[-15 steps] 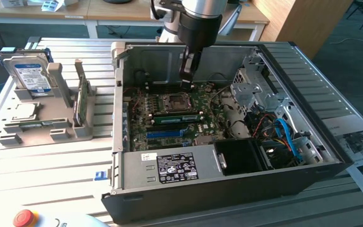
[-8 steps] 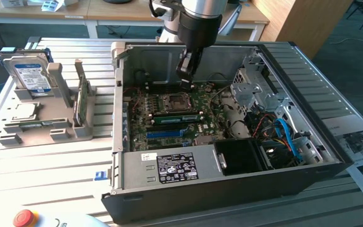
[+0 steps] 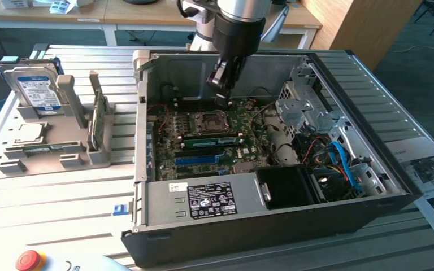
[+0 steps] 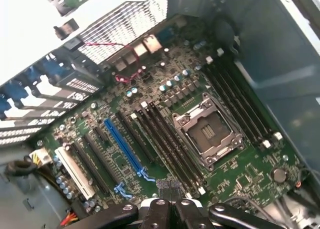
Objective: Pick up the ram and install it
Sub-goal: 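Press down the ram until it locks into place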
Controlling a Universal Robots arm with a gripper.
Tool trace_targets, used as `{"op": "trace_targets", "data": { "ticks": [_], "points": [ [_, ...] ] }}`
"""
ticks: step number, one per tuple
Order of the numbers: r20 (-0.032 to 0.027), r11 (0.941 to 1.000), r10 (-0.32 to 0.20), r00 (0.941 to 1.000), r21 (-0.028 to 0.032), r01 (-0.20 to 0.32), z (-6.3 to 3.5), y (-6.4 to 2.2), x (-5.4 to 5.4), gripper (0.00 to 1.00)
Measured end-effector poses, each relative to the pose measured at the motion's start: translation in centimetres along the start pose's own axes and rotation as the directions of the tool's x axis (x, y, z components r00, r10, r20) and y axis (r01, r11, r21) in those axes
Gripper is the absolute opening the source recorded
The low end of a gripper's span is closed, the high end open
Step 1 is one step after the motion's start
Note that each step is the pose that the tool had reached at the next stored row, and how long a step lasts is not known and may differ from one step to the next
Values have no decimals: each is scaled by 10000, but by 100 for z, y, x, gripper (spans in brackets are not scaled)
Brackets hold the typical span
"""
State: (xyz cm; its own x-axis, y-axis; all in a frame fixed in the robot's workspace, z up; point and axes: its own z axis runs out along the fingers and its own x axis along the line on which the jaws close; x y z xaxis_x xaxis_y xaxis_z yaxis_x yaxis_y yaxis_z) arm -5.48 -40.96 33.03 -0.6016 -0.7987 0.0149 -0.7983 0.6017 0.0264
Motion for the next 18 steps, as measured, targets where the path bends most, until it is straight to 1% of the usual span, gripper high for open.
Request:
{"op": "trace_targets", "data": {
  "ticks": [4,7,9,11,14,18],
  "points": [
    [15,9982,599,9982,-9,-599,0,0,0,10],
    [27,9944,1057,9944,-17,-1057,0,0,0,10],
    [34,9908,1354,9908,-22,-1354,0,0,0,10],
    [41,9864,1644,9864,-28,-1644,0,0,0,10],
    [49,9782,2078,9782,-39,-2078,0,0,0,10],
    [60,9646,2636,9646,-52,-2635,0,0,0,10]
  ]
}}
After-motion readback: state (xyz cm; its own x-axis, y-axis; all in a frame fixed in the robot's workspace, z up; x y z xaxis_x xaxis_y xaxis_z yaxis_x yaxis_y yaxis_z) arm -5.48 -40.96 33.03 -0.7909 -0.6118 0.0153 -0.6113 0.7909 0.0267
